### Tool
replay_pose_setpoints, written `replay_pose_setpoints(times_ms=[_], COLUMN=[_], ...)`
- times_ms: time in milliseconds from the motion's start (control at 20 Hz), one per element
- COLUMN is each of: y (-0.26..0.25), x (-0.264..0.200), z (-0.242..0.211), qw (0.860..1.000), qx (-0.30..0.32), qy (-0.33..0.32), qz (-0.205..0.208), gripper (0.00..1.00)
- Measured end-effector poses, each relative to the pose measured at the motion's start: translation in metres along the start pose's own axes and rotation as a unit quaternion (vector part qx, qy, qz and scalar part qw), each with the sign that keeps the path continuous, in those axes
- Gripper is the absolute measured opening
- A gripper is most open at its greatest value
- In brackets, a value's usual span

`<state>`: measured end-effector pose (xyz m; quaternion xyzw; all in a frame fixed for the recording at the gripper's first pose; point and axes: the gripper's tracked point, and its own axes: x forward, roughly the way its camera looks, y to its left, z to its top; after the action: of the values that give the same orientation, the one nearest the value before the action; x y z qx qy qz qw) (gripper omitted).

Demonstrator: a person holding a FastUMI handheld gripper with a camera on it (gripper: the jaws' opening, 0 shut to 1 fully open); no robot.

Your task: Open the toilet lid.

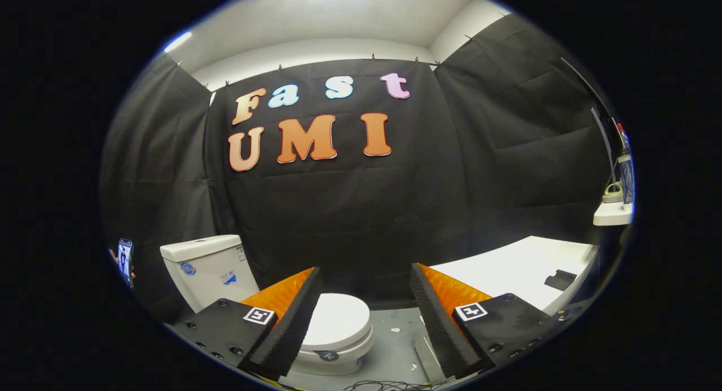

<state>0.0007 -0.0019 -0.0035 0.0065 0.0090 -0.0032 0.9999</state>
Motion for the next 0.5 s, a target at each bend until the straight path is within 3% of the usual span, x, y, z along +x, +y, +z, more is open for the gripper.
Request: replay_pose_setpoints(times_ms=[500], y=[-0.0004], x=[-0.0001], z=[-0.0019], qw=[1.000], qx=[0.004], qy=[0.004], qz=[0.000], gripper=[1.00])
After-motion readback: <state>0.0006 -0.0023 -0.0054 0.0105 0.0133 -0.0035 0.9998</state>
